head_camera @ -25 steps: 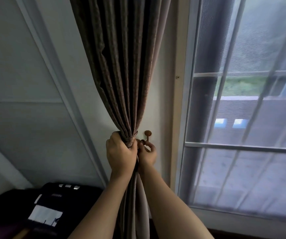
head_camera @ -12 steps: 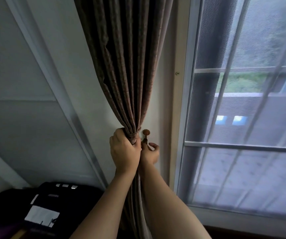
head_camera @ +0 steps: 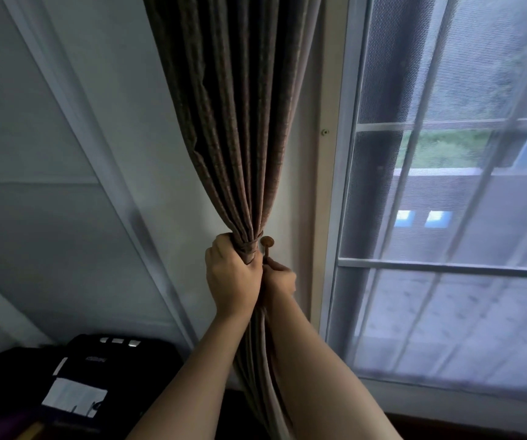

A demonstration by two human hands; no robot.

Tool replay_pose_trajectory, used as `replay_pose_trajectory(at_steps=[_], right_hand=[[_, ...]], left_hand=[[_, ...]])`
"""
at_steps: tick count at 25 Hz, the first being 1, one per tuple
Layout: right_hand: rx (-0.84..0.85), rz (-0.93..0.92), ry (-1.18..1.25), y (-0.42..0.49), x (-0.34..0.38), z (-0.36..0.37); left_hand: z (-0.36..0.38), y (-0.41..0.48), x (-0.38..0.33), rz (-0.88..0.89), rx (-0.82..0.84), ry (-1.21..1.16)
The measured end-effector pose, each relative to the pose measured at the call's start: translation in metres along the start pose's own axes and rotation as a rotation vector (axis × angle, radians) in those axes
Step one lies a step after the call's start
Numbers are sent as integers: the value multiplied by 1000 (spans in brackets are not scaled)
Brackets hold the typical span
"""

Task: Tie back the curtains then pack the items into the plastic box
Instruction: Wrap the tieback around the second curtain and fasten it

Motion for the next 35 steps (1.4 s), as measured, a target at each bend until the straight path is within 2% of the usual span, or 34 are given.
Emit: replay_pose_trajectory(at_steps=[7, 14, 17, 20, 23, 25, 27, 31, 33, 35], right_hand=[[255, -42, -161, 3, 7, 1], [327, -300, -292, -2, 10, -12], [328, -330, -328, 5, 19, -22], [336, -419, -171, 5, 44, -40], [487, -455, -23, -17, 76, -54], [597, -467, -95, -38, 94, -58], [640, -495, -258, -51, 107, -62], [509, -684, -561, -67, 136, -69], [429, -767, -642, -79, 149, -66], [415, -767, -675, -84, 152, -60]], left_hand=[[-6, -9, -2, 12, -32, -43], [-2, -17, -5, -5, 7, -102], [17, -22, -9, -67, 86, -186], [34, -23, -9, -105, 174, -276], [46, -23, -13, -106, 310, -342], [52, -24, -13, -130, 393, -358], [58, -29, -9, -207, 505, -474], [58, -28, -2, -313, 634, -623], [52, -24, -1, -320, 642, -573], [50, -22, 3, -303, 647, -485]])
Point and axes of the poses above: each hand's wrist, its own y-axis towards the middle knuckle, its own z-axis out of the palm, x = y × z, the point moved 9 cm from there along y, towards the middle knuckle, and after that the axes turned 3 degrees about -x, right-handed, at the moved point
